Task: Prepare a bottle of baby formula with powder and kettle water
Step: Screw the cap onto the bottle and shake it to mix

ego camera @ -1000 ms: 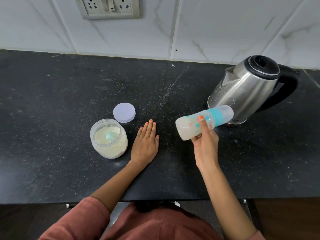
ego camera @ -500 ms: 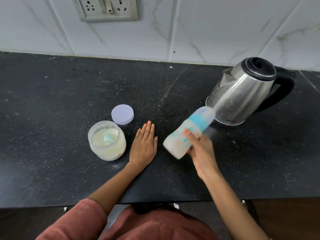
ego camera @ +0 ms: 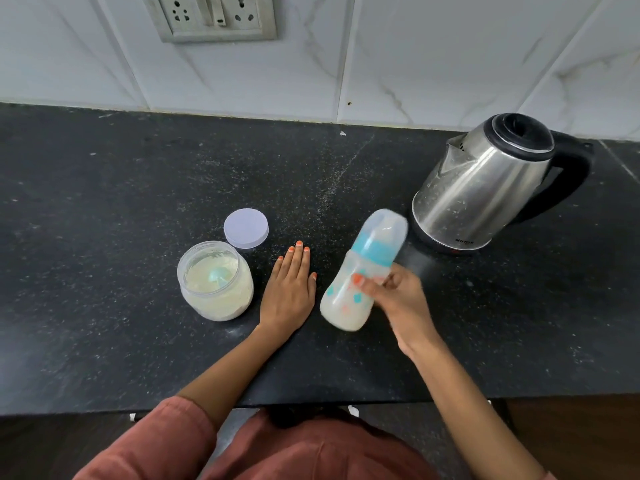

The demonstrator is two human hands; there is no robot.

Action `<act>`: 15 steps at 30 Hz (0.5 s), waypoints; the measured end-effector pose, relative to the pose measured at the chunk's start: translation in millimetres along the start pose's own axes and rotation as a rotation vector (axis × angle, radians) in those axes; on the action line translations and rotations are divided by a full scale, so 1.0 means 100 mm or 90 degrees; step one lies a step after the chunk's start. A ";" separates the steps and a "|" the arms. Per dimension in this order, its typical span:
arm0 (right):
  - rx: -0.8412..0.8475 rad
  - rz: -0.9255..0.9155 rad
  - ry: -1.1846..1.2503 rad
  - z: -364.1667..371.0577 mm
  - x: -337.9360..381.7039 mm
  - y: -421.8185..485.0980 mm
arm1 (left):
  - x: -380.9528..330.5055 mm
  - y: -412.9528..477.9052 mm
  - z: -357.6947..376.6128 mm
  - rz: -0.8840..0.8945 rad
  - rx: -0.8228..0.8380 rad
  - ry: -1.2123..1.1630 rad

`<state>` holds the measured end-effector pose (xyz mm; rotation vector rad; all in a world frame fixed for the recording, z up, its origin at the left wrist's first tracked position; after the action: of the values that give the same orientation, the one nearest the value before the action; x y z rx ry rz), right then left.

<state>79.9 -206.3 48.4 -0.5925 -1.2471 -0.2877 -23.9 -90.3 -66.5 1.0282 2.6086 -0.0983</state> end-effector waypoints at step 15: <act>-0.169 0.007 0.288 -0.02 0.02 0.15 | 0.00 0.00 0.01 0.004 -0.015 0.005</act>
<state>90.0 -194.6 46.2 -0.7146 -0.7740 -0.5505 -23.5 -90.5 -67.3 1.0305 2.6073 -0.0632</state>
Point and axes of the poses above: each hand's wrist, its own y-axis towards the middle knuckle, its own z-axis out of the palm, x = y × z, the point moved 2 cm from there along y, towards the middle knuckle, and after that the axes turned 1 degree about z, right-handed, at the moved point
